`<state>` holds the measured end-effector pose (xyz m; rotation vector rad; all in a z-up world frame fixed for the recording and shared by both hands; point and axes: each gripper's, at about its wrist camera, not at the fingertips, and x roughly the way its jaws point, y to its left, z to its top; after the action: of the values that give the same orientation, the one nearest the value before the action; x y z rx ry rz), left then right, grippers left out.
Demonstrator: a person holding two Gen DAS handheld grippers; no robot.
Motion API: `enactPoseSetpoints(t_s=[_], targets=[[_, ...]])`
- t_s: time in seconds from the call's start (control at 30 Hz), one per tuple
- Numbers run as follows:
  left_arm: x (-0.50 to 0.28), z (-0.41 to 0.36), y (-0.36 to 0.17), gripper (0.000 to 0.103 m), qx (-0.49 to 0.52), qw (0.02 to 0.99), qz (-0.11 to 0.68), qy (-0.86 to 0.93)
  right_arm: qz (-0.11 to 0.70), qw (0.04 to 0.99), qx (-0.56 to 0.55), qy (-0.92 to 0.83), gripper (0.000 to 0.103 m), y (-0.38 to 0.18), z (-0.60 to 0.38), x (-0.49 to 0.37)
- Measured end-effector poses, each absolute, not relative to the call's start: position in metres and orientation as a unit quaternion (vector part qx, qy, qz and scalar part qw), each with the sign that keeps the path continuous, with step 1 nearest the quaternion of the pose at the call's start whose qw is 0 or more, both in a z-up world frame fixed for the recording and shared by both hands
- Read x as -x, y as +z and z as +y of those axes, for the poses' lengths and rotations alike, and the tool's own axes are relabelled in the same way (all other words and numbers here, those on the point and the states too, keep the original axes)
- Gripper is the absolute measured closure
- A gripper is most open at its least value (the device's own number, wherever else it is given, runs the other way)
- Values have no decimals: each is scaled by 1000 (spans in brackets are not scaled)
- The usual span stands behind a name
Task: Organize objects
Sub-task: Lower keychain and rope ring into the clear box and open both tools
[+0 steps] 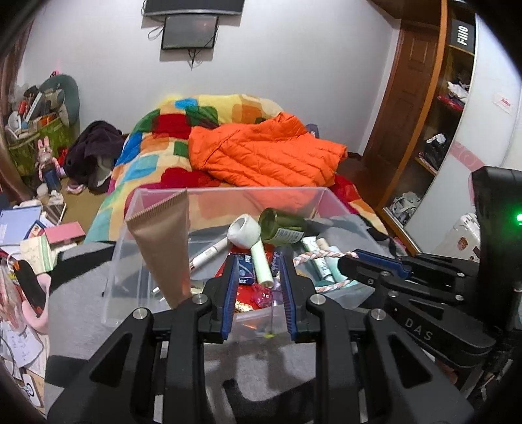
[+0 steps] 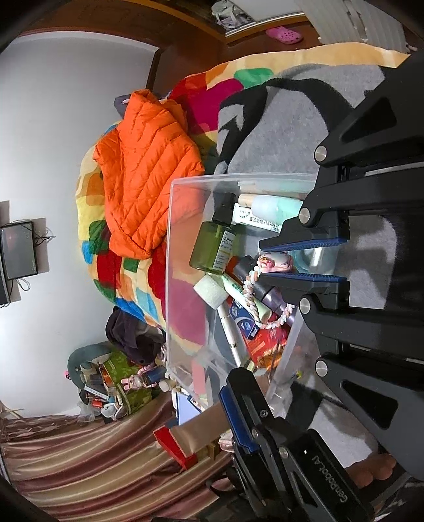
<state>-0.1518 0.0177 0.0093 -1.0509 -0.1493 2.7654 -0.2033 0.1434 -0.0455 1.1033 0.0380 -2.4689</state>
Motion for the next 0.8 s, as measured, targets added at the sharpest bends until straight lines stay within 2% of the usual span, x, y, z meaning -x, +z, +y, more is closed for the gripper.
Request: enactPoseSetpoints(t_s=[0.2, 0.27, 0.3, 0.33, 0.47, 0.67, 0.8], targets=[[132, 16, 21, 78, 339, 95, -50, 935, 14, 228, -384, -894, 91, -32, 147, 186], [125, 14, 23, 70, 337, 95, -53, 935, 13, 234, -381, -894, 87, -27, 150, 179], [121, 14, 23, 57, 337, 94, -55, 935, 13, 236, -379, -895, 85, -25, 151, 176], [117, 13, 24, 46, 333, 91, -56, 937, 12, 236, -375, -896, 79, -23, 153, 172], [100, 14, 27, 35, 314, 72, -39, 946, 7, 231, -357, -905, 50, -14, 161, 157], [82, 8, 29, 19, 308, 71, -42, 948, 6, 215, -337, -916, 33, -7, 172, 141], [70, 10, 27, 12, 301, 66, -30, 951, 11, 213, -332, -919, 30, -9, 172, 130]])
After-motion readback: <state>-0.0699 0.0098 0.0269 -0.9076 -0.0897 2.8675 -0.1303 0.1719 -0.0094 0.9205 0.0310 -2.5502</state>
